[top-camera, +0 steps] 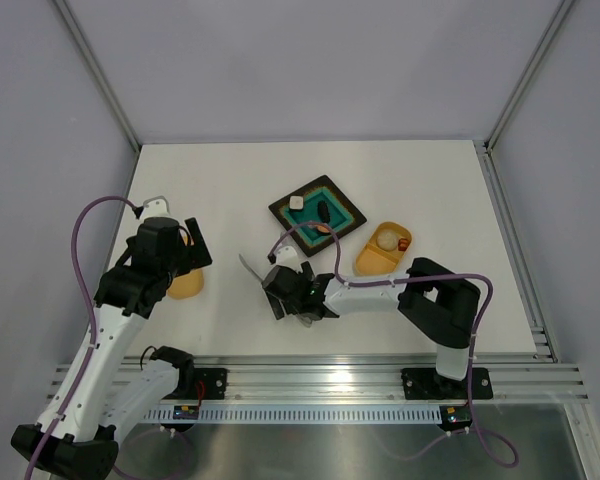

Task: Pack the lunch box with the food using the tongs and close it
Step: Pick up the clamp at the center of the board, then pick up the fake food from the plate, then place the fake food in the packing box.

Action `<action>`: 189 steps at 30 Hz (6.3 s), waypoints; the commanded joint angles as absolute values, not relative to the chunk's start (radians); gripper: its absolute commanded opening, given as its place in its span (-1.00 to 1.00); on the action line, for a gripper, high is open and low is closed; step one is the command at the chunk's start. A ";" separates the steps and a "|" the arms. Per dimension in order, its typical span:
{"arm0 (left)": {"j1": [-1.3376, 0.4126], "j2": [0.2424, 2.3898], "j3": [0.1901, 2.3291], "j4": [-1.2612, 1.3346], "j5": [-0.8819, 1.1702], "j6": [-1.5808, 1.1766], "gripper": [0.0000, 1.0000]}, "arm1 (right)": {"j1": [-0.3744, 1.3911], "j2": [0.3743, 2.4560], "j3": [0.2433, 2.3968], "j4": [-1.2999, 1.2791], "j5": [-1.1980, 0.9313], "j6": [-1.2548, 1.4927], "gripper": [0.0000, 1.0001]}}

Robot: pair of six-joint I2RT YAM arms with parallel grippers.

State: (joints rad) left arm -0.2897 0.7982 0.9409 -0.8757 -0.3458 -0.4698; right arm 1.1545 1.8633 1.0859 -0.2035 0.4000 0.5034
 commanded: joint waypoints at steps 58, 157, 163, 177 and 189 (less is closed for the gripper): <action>-0.291 0.756 0.919 -0.848 -0.360 -0.472 0.98 | 0.577 1.647 1.563 -0.996 -0.060 0.362 -0.26; -0.290 0.824 0.917 -0.787 -0.316 -0.437 0.98 | 0.535 1.177 1.241 -1.150 0.095 0.528 -0.95; -0.291 0.825 0.905 -0.781 -0.307 -0.448 0.98 | 0.535 1.146 1.169 -1.140 0.054 0.528 -0.93; -0.290 0.833 0.907 -0.775 -0.296 -0.454 0.98 | 0.535 1.174 1.154 -1.108 0.046 0.514 -0.28; -0.291 0.831 0.908 -0.779 -0.296 -0.451 0.98 | 0.535 1.187 1.203 -1.112 0.048 0.502 -0.11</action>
